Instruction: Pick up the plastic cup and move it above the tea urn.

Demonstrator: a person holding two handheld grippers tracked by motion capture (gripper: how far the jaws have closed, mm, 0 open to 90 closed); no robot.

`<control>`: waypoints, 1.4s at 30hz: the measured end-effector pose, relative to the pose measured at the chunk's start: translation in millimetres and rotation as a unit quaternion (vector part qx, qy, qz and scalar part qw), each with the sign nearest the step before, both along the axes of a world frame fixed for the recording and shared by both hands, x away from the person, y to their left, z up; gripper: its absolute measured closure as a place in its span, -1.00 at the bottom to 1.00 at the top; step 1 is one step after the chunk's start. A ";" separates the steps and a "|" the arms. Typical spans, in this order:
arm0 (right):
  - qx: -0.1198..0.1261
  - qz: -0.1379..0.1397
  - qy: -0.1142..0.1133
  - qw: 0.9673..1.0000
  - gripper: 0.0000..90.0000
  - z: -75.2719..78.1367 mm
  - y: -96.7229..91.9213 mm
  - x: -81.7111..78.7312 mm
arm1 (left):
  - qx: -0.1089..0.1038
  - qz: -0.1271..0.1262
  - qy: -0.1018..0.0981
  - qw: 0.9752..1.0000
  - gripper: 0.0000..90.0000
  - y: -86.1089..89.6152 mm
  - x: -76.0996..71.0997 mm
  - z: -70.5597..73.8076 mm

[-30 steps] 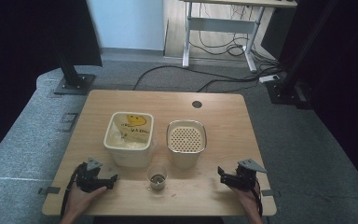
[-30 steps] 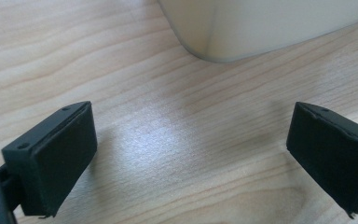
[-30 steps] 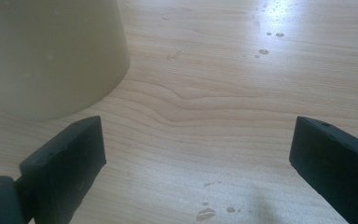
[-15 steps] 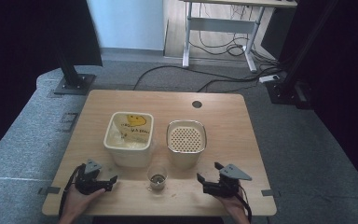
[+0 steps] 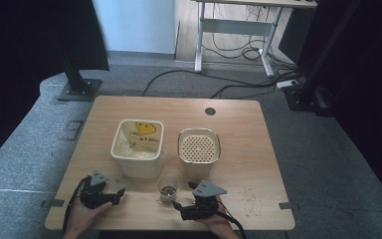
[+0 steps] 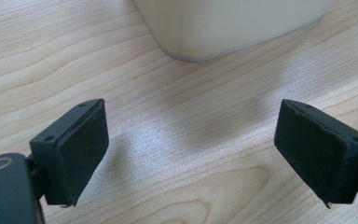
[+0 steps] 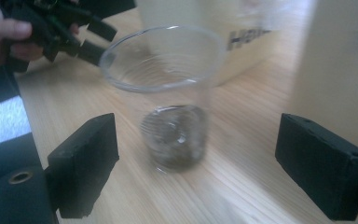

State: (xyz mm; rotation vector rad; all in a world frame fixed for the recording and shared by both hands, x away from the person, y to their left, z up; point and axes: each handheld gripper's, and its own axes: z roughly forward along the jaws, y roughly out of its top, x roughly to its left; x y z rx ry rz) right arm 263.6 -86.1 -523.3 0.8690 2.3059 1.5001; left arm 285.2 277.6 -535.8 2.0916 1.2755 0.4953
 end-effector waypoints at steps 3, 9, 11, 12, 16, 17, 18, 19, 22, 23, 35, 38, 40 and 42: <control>-0.008 0.008 0.001 1.000 -0.72 -4.0 16.9 5.9 | -0.001 0.005 0.000 1.000 -0.73 1.6 0.3 -1.1; -0.007 0.027 -0.003 1.000 -0.58 -12.0 44.9 21.3 | -0.005 0.008 -0.003 1.000 -0.71 4.3 0.8 -0.2; -0.004 0.035 -0.003 0.999 -0.46 -13.4 50.3 25.2 | -0.005 0.008 -0.003 1.000 -0.71 4.5 0.5 -0.3; -0.004 0.035 -0.003 0.999 -0.46 -13.4 50.3 25.2 | -0.005 0.008 -0.003 1.000 -0.71 4.5 0.5 -0.3; -0.007 0.031 -0.008 0.999 -0.25 -12.5 51.9 27.5 | -0.005 0.008 0.000 1.000 -0.70 6.1 -0.3 -0.9; -0.011 0.028 -0.010 1.000 -0.24 -11.6 49.8 27.2 | -0.006 0.008 0.000 1.000 -0.70 6.7 -0.5 -0.7; -0.011 0.024 -0.010 1.000 -0.22 -10.4 46.7 26.7 | -0.007 0.008 -0.001 1.000 -0.69 7.1 -0.6 -0.6; 0.004 0.016 -0.012 1.000 -0.20 -4.3 37.0 24.4 | -0.007 0.009 -0.001 1.000 -0.69 7.4 -0.6 -0.3; 0.018 0.006 -0.022 1.000 -0.18 5.6 24.3 20.9 | -0.007 0.009 -0.002 1.000 -0.69 7.8 -0.6 0.1; 0.034 -0.007 -0.031 0.999 -0.17 17.1 10.1 16.5 | -0.007 0.009 -0.001 1.000 -0.69 7.6 -0.4 0.0; 0.084 -0.100 -0.079 0.988 -0.12 76.1 -78.1 -1.1 | -0.008 0.002 0.009 1.000 -0.68 5.8 1.7 -1.6; 0.089 -0.115 -0.089 0.985 -0.11 84.8 -88.2 -0.1 | -0.009 0.004 0.010 1.000 -0.68 6.1 1.8 -1.9; 0.092 -0.133 -0.096 0.982 -0.11 96.7 -100.2 5.1 | -0.010 0.005 0.010 1.000 -0.68 6.5 1.8 -1.8; 0.096 -0.143 -0.099 0.980 -0.11 104.1 -106.6 10.0 | -0.014 0.006 0.009 1.000 -0.68 6.8 1.8 -0.8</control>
